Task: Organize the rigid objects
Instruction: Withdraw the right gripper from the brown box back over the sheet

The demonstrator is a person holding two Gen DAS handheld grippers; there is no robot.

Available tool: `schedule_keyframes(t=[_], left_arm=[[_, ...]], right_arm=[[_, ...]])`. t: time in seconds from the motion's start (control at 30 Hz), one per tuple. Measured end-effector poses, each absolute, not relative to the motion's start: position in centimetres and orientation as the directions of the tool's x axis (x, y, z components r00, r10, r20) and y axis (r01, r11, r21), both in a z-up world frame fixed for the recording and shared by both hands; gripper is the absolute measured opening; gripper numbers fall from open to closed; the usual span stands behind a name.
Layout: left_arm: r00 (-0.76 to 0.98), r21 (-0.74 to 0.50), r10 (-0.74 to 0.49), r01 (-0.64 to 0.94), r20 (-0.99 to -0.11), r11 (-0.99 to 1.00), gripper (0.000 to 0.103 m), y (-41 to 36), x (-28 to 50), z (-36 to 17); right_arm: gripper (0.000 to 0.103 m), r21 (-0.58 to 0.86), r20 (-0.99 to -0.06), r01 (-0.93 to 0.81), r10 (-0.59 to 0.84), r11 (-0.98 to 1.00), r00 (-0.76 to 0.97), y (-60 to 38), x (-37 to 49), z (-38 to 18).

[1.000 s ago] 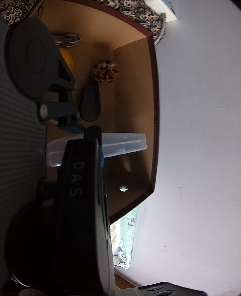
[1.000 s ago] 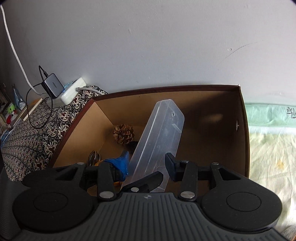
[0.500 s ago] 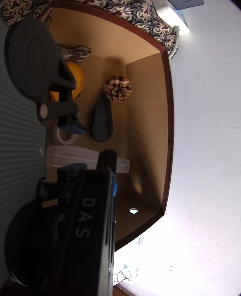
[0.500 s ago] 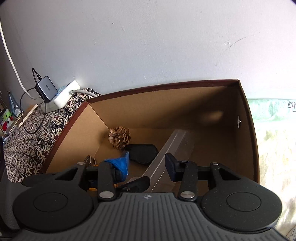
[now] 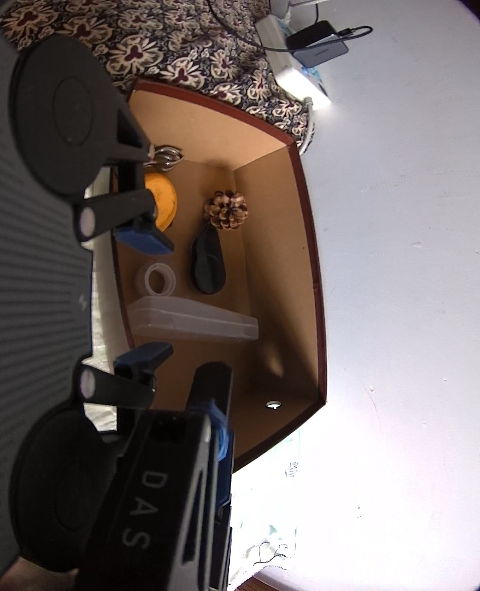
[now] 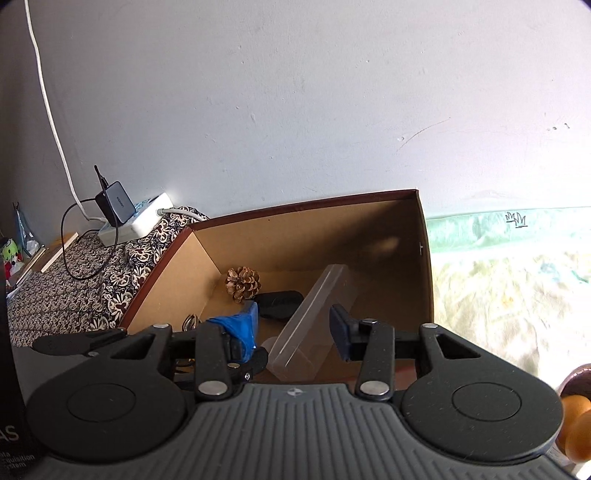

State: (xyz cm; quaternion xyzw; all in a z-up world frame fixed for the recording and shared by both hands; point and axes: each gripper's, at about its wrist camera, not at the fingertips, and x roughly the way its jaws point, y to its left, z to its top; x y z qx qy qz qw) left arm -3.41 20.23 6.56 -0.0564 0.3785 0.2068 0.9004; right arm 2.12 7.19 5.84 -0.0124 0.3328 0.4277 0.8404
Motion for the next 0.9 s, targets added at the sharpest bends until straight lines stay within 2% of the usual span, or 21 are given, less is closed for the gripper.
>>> schedule_keyframes(t=[0.33,0.9], left_arm=[[0.652,0.105,0.357,-0.393,-0.669,0.914,0.056,17.0,-6.2,8.0],[0.628,0.136,0.299,-0.296,-0.719,0.946,0.058,11.8,-6.5,5.0]], right_arm=[[0.027,0.29,-0.542,-0.702,0.716,0.651,0.44,3.2,0.3,6.5],[0.027,0.319,-0.551,-0.651,0.694,0.689,0.464,-2.2,-1.3,4.9]])
